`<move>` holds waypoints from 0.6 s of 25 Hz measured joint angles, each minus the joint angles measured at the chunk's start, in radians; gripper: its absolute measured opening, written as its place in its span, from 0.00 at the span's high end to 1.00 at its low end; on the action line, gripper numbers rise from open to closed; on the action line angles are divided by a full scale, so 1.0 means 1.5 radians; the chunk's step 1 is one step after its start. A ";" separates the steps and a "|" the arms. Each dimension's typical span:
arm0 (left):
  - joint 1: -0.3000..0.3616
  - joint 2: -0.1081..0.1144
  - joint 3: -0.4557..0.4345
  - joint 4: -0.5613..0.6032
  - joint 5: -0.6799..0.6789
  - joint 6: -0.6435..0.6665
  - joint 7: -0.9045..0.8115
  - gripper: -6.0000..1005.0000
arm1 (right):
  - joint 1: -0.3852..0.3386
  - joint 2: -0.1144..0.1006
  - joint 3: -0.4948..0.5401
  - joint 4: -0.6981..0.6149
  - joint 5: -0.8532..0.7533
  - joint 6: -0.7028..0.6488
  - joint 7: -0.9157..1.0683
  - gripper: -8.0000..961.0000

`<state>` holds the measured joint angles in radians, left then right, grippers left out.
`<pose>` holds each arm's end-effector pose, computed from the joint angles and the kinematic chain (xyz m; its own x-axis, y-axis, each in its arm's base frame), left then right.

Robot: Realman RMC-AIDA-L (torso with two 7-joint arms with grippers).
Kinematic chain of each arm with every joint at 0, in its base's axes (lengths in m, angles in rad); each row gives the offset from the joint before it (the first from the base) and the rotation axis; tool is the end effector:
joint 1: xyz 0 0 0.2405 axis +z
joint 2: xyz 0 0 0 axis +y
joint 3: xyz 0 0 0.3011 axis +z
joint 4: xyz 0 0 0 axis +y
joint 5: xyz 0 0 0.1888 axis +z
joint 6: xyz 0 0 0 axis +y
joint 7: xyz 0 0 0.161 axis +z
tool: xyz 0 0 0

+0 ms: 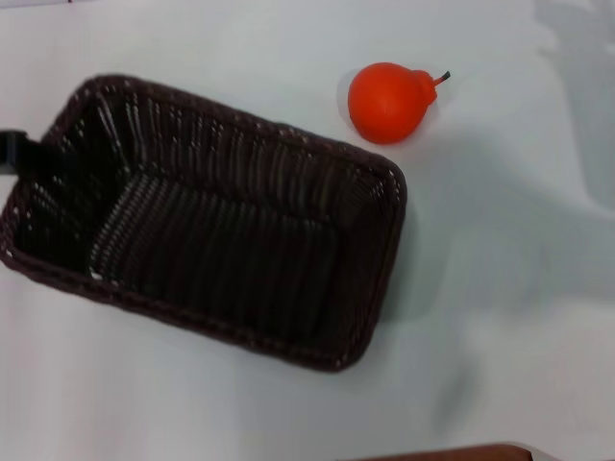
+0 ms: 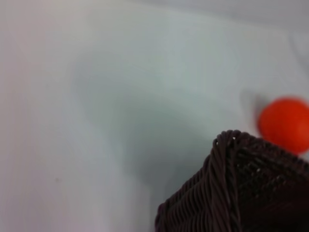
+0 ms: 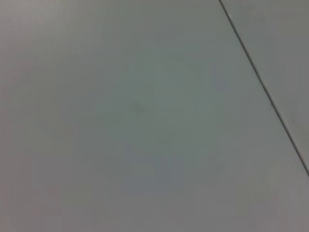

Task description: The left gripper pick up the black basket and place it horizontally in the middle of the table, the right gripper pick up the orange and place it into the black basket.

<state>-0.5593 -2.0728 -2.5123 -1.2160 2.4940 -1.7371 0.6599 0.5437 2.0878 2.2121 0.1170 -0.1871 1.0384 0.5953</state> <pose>-0.2916 0.3489 0.0385 0.3494 0.8942 0.2798 0.9316 -0.2998 -0.2054 0.3684 0.3970 0.0356 -0.3349 -0.1299 0.9332 0.9408 -0.1011 0.3236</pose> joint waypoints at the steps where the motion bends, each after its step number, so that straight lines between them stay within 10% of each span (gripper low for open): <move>1: 0.002 0.002 -0.022 0.001 -0.014 -0.004 -0.007 0.83 | -0.001 0.000 0.001 0.000 0.000 0.000 0.000 0.31; 15: 0.046 -0.020 -0.114 0.012 -0.090 0.044 -0.076 0.83 | 0.005 0.000 0.004 0.005 0.000 0.000 0.000 0.31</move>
<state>-0.4897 -2.1032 -2.6838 -1.1980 2.3587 -1.6706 0.5459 0.5507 2.0878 2.2179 0.1239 -0.1872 1.0386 0.5951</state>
